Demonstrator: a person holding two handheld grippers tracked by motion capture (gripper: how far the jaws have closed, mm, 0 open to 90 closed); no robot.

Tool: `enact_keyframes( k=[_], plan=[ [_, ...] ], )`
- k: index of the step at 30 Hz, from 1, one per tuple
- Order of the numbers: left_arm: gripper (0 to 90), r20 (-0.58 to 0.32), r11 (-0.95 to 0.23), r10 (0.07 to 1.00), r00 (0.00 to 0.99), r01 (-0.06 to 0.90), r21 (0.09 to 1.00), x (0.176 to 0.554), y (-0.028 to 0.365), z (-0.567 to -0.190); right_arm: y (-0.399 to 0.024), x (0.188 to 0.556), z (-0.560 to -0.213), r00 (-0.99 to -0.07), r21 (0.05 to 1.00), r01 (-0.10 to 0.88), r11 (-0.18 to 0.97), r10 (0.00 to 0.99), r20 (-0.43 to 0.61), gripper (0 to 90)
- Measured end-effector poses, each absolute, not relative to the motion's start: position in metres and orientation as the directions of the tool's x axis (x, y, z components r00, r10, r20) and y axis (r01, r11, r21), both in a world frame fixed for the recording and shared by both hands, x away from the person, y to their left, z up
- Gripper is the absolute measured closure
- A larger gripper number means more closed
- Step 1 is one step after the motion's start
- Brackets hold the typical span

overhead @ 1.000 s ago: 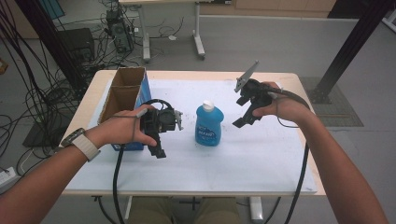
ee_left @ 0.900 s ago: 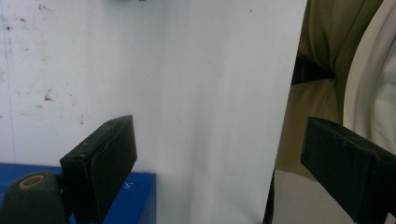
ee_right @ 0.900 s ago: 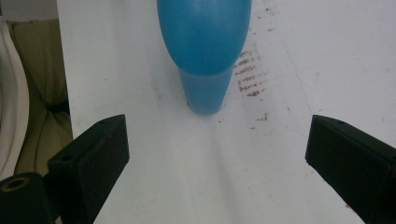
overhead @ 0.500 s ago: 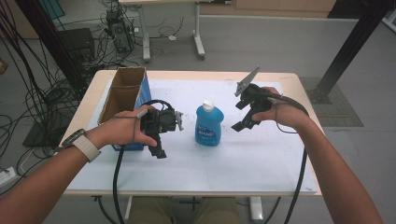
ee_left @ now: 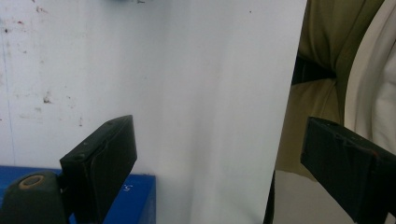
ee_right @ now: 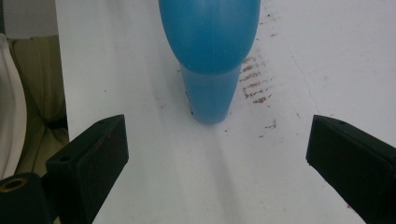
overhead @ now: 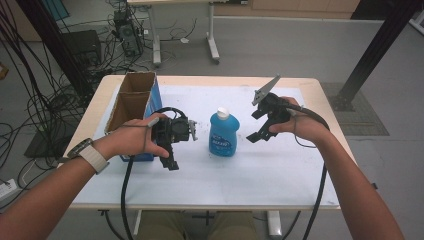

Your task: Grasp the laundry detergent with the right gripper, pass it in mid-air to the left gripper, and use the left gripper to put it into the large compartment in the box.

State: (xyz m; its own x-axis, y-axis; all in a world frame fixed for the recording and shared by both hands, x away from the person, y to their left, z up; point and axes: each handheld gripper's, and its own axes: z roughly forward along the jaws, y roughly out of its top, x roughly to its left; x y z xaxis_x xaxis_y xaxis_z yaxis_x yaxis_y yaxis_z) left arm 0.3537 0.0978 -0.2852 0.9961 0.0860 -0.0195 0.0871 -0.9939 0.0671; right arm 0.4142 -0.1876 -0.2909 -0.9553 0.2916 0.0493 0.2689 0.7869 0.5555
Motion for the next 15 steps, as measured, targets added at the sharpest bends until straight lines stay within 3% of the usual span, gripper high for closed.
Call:
enact_keyframes(
  k=[15],
  plan=[
    [11.1, -0.019, -0.994, 0.085, 0.996, 0.086, 0.067, 0.354, 0.098, -0.287, -0.185, 0.411, -0.301, -0.952, 0.595, 0.265, 0.759, 0.303, 0.037, 5.4]
  ],
)
